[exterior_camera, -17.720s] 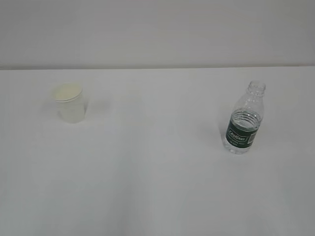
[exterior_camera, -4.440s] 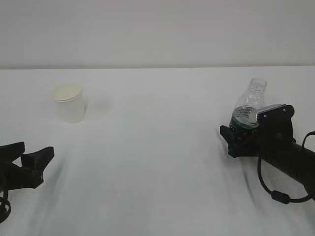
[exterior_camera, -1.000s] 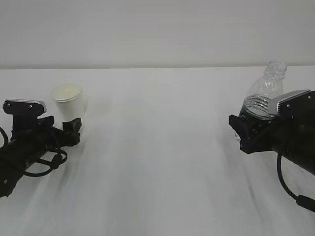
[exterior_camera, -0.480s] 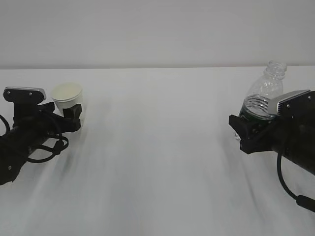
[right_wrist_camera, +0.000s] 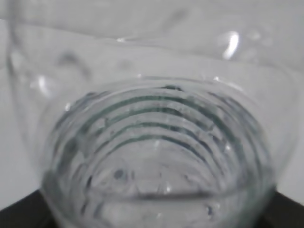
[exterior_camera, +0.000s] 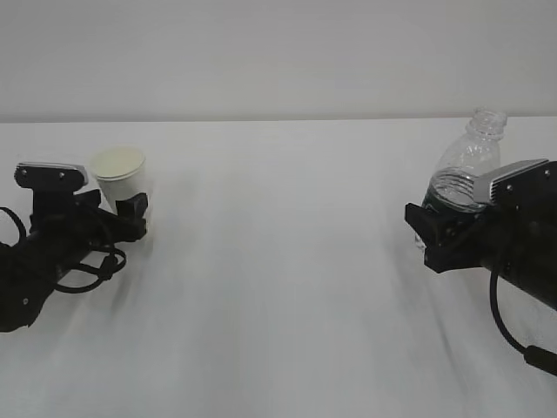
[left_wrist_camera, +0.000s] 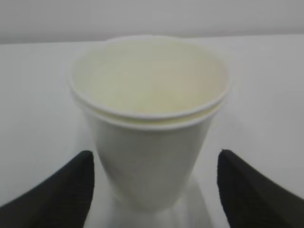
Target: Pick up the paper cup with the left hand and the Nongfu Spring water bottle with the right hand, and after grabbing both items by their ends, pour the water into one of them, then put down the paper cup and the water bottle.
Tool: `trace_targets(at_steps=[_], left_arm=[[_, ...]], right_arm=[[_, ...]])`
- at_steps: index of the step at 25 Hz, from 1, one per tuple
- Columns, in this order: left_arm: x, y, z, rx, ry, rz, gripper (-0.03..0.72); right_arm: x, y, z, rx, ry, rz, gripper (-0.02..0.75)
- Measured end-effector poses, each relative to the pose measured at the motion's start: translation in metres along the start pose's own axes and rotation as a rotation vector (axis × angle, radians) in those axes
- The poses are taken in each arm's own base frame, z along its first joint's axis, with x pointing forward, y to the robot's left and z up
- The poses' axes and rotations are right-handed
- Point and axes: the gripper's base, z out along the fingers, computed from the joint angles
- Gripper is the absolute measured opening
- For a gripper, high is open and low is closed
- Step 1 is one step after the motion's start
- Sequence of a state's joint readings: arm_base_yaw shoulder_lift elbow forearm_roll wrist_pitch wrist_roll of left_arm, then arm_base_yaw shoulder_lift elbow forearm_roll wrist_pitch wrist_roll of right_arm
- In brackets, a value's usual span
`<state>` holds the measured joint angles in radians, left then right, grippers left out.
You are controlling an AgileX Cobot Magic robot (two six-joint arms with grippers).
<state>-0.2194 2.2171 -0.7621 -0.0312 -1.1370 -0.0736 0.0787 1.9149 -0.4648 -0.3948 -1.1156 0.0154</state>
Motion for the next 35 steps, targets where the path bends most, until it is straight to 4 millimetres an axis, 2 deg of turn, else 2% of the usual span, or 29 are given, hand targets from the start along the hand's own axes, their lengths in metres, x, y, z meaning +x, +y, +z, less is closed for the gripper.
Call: trace_targets(at_steps=[4, 15, 22, 29, 35], left_arm=[[0.011, 0.001, 0.003, -0.002, 0.025, 0.001, 0.587], [0.001, 0.000, 0.014, 0.002, -0.021, -0.001, 0.587], [0.011, 0.000, 0.021, -0.001, 0.013, 0.000, 0.587], [0.018, 0.010, 0.022, -0.024, 0.027, -0.005, 0.587], [0.016, 0.011, 0.024, -0.026, -0.001, -0.006, 0.587]], right_arm=[[0.000, 0.000, 0.000, 0.000, 0.000, 0.000, 0.494], [0.000, 0.000, 0.000, 0.000, 0.000, 0.000, 0.494], [0.000, 0.000, 0.000, 0.000, 0.000, 0.000, 0.494], [0.000, 0.000, 0.000, 0.000, 0.000, 0.000, 0.494], [0.000, 0.000, 0.000, 0.000, 0.000, 0.000, 0.494]])
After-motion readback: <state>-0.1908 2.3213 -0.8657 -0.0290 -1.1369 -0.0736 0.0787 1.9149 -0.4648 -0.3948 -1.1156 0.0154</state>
